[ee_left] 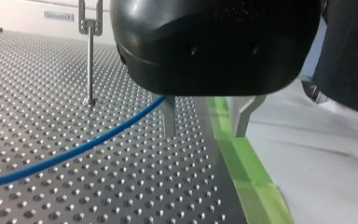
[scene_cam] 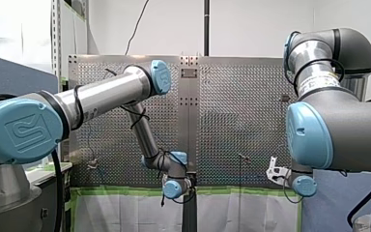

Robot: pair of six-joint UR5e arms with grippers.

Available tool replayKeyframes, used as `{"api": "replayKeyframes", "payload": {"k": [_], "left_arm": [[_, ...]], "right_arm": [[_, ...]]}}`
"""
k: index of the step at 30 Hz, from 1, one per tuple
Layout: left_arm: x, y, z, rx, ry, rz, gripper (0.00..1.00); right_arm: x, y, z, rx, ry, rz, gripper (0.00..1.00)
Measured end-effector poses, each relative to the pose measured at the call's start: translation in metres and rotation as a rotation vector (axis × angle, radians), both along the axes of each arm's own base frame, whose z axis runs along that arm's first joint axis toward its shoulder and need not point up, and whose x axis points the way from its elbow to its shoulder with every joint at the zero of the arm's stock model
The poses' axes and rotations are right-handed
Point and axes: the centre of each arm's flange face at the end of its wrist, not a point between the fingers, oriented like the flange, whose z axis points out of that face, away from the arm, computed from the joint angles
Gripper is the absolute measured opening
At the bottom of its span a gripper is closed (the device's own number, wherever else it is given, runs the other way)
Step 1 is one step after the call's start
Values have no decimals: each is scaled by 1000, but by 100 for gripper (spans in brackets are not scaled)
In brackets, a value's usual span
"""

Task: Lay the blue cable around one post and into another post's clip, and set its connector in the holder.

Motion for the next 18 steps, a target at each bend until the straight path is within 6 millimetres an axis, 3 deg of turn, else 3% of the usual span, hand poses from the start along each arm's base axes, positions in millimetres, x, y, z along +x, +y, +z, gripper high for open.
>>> {"api": "replayKeyframes", "payload": {"k": [9, 11, 12, 14, 18], "left_arm": [[-2, -2, -2, 7, 15, -47, 50], [-2, -1, -2, 9, 20, -49, 39], [-2, -1, -2, 10, 22, -50, 39], [-2, -1, -3, 12, 27, -56, 25], [-1, 1, -3, 11, 35, -69, 14]], "right_arm": [[-6, -2, 0, 1, 1, -19, 0], [-7, -2, 0, 1, 2, -21, 0], [-7, -2, 0, 1, 2, -22, 0], [-8, -2, 0, 0, 4, -27, 0], [-11, -3, 0, 1, 8, -38, 0]]}}
